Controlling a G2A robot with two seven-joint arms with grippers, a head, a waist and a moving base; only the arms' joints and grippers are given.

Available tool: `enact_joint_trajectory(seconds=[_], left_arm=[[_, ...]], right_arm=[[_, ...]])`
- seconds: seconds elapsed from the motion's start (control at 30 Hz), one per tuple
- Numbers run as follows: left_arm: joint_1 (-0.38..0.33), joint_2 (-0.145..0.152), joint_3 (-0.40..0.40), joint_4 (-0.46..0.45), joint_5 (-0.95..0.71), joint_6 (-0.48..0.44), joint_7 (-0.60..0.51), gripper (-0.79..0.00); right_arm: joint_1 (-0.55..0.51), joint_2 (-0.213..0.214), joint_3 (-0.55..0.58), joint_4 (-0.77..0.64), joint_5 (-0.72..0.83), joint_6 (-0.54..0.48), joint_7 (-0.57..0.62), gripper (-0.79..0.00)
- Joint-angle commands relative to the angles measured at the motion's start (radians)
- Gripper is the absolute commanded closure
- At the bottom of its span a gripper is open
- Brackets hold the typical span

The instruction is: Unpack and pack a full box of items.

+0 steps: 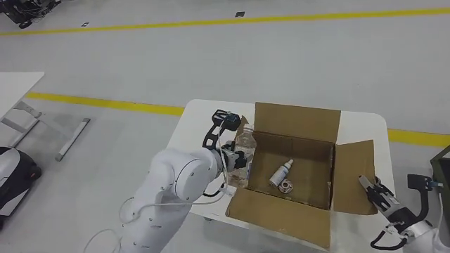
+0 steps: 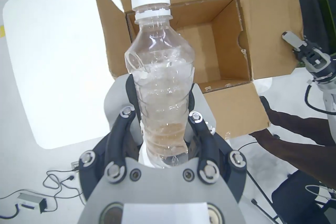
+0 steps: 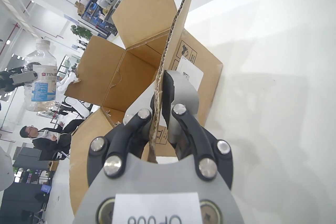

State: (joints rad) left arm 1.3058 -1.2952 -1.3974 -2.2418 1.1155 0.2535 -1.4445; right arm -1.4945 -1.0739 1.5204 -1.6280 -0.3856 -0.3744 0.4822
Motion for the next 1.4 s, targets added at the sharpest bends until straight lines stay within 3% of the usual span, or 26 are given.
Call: enact_joint_trajectory(seconds=[0.0,0.67,0.93,1.13,1.2,1.37], left_arm=[[0.018,0.004,-0.018,0.004,0.019,-0.002,-0.001,0.0],[0.034,0.005,-0.028,0.009,0.02,-0.004,0.017,0.0],[0.104,0.018,-0.124,-0.025,0.063,-0.023,0.055,0.0],[0.173,0.036,-0.239,-0.022,0.196,-0.129,0.07,0.0],[0.209,0.041,-0.234,0.012,0.267,-0.18,0.134,0.0],[0.261,0.042,-0.201,0.098,0.35,-0.192,0.207,0.0]], right_arm=[[0.002,0.0,0.0,0.0,0.0,-0.005,0.002,0.0],[-0.021,0.003,-0.004,-0.013,0.014,-0.014,0.004,0.0],[-0.023,0.004,0.003,-0.021,0.015,-0.009,-0.004,0.0],[-0.014,0.003,-0.011,-0.019,0.018,-0.011,-0.003,0.0],[-0.01,0.003,-0.016,-0.019,0.018,-0.013,-0.002,0.0],[-0.005,0.003,-0.018,-0.016,0.015,-0.02,-0.004,0.0]])
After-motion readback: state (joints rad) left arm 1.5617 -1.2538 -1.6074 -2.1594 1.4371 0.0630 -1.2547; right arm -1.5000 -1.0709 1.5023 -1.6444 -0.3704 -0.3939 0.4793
